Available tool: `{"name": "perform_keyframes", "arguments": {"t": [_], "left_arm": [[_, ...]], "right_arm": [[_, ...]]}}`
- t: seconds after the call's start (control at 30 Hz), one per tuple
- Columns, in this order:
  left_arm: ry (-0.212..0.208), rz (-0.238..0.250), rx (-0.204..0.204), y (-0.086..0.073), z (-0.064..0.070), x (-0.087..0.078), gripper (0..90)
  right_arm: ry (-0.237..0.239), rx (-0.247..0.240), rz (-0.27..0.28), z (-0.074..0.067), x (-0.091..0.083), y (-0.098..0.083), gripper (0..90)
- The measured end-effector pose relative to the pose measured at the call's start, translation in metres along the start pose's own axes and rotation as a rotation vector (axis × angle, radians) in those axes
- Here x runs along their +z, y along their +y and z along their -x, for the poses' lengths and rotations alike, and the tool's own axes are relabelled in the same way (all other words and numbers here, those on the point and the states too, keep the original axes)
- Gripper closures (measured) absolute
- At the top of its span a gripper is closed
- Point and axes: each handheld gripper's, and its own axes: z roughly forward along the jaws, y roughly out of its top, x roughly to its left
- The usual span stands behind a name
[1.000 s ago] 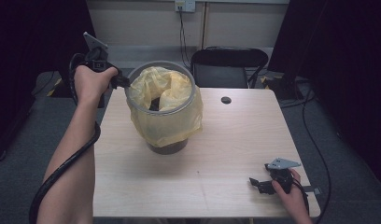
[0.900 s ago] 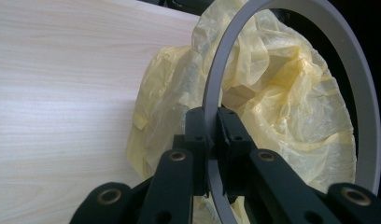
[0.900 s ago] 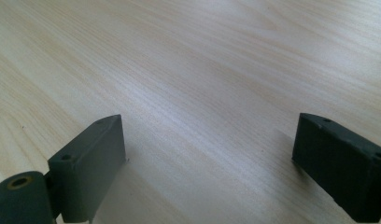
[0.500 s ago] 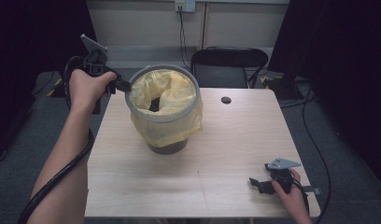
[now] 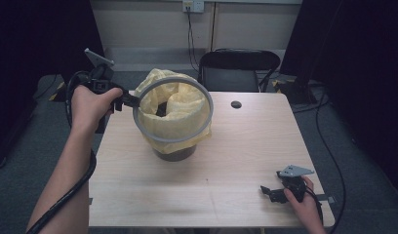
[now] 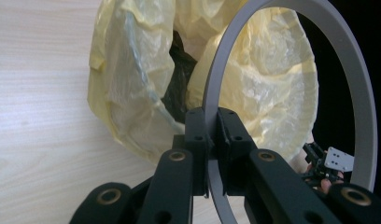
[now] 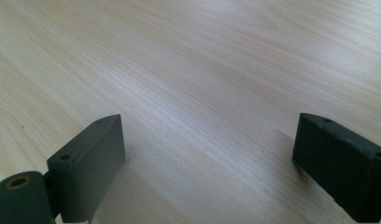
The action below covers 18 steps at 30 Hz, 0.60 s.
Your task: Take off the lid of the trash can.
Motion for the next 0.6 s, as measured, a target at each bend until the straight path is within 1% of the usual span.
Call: {"name": "perform_keyframes", "arguments": {"t": [0.1,0.13,0.23,0.27,0.3,0.33,0.43,0.47,0.5,0.53,0.57,0.6], "left_arm": [[0.002,0.002,0.005,-0.007,0.0,-0.002,83.6],[-0.004,-0.006,0.007,-0.011,0.001,-0.005,83.6],[-0.003,0.0,0.003,-0.015,0.003,-0.006,83.7],[-0.007,-0.007,0.006,-0.017,0.003,-0.008,83.6],[0.001,-0.004,0.011,-0.019,0.003,-0.009,83.6],[-0.002,-0.018,0.019,-0.022,0.003,-0.011,83.6],[-0.001,-0.019,0.012,-0.025,0.003,-0.011,83.7],[-0.001,-0.027,0.018,-0.026,0.002,-0.012,83.7],[-0.002,-0.029,0.012,-0.028,0.002,-0.012,83.7],[0.002,-0.032,0.02,-0.029,0.001,-0.012,83.6],[-0.002,-0.033,0.012,-0.03,0.001,-0.012,83.7],[-0.003,-0.033,0.016,-0.032,0.001,-0.012,83.7]], "right_arm": [[0.0,0.0,0.0,0.0,0.0,0.0,8.4],[0.0,0.001,0.0,0.0,0.0,0.0,8.4],[0.0,0.001,0.0,0.0,0.0,0.0,8.4],[0.0,0.0,0.0,0.0,0.0,0.0,8.4],[0.0,0.0,0.0,0.0,0.0,0.0,8.4],[0.0,0.001,0.0,0.0,0.0,0.0,8.4],[0.0,0.0,0.0,0.0,0.0,0.0,8.3],[0.0,-0.001,0.0,0.0,0.0,0.0,8.3],[0.0,-0.001,0.0,0.0,0.0,0.0,8.3],[0.0,-0.001,0.0,0.0,0.0,0.0,8.3],[0.0,-0.001,0.0,0.0,0.0,0.0,8.3],[0.0,-0.001,0.0,0.0,0.0,0.0,8.3]]}}
